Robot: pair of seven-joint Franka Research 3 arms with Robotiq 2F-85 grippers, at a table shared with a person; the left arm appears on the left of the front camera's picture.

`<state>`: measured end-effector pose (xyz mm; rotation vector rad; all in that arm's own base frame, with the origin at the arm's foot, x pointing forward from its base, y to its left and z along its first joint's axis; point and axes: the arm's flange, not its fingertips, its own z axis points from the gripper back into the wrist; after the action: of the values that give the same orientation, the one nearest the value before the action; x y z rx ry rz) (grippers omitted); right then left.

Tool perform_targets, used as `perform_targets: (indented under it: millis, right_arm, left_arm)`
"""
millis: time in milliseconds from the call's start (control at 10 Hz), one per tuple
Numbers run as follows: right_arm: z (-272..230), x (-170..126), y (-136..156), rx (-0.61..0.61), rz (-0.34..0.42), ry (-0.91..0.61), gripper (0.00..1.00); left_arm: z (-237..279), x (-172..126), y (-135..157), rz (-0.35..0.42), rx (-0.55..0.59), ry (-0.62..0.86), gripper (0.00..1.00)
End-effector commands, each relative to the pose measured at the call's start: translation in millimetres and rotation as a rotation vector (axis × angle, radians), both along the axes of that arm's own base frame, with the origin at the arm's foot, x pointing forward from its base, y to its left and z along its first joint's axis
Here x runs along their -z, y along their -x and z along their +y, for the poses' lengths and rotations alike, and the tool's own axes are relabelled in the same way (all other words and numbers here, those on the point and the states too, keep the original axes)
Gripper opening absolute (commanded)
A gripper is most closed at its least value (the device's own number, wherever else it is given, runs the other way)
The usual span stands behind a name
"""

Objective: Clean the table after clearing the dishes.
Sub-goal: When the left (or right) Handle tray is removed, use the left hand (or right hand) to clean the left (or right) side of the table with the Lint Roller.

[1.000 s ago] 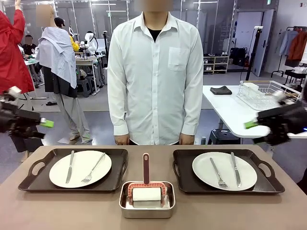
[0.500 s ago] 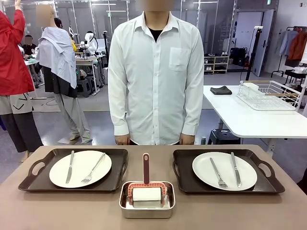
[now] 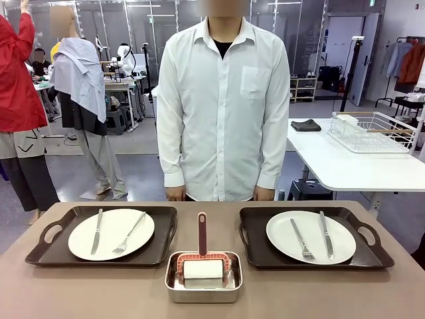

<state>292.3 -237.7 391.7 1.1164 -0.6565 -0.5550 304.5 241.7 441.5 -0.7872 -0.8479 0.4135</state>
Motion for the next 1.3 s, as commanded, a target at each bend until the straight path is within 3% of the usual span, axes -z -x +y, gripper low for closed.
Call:
perform_targets:
  millis: [0, 1200]
  right_arm:
    - [-4.6, 0.3, 3.9, 0.017, 0.001, -0.012, 1.0]
    - [-4.6, 0.3, 3.9, 0.017, 0.001, -0.012, 1.0]
  left_arm:
    - [2.5, 3.2, 2.2, 0.005, 0.005, 0.004, 1.0]
    - [2.5, 3.2, 2.2, 0.005, 0.005, 0.004, 1.0]
